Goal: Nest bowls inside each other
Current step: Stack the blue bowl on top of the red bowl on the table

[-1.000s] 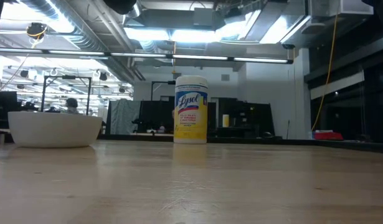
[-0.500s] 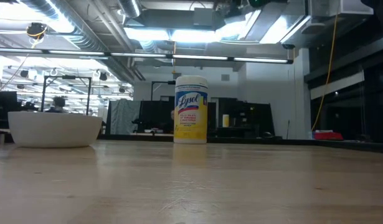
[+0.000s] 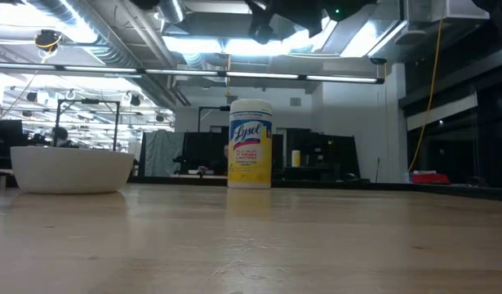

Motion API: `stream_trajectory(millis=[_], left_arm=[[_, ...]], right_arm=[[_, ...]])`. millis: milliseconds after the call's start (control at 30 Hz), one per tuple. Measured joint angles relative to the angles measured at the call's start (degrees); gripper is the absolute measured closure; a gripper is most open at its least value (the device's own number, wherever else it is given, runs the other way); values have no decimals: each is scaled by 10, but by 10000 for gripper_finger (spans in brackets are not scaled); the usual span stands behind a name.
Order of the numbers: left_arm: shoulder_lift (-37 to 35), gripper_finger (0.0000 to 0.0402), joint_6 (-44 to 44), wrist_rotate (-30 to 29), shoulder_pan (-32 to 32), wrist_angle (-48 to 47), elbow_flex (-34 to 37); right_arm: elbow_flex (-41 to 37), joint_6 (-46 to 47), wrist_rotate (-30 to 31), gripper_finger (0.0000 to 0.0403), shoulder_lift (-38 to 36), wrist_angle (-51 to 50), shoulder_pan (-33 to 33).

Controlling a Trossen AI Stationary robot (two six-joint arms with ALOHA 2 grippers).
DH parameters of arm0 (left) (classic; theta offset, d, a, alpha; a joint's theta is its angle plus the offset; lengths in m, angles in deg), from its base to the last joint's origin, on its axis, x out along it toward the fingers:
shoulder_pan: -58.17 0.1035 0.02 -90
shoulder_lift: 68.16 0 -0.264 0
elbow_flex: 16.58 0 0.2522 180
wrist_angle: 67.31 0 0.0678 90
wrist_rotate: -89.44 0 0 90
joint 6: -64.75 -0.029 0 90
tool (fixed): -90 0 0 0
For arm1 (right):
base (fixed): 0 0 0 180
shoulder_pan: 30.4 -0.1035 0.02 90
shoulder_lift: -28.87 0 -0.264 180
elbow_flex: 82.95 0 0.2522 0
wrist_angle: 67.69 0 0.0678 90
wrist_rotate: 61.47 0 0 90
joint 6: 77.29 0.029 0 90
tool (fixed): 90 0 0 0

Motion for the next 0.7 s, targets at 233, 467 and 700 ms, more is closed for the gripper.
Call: stream_trajectory(millis=[233, 467, 700], left_arm=[[1, 400, -129, -15, -7, -13, 137], [1, 400, -263, -88, 13, -32, 227], [0, 400, -392, -83, 80, -144, 229]], right_arm=[[0, 11, -22, 171, -10, -1, 13], [0, 21, -68, 172, -58, -75, 66], [1, -130, -74, 172, -155, -418, 174]])
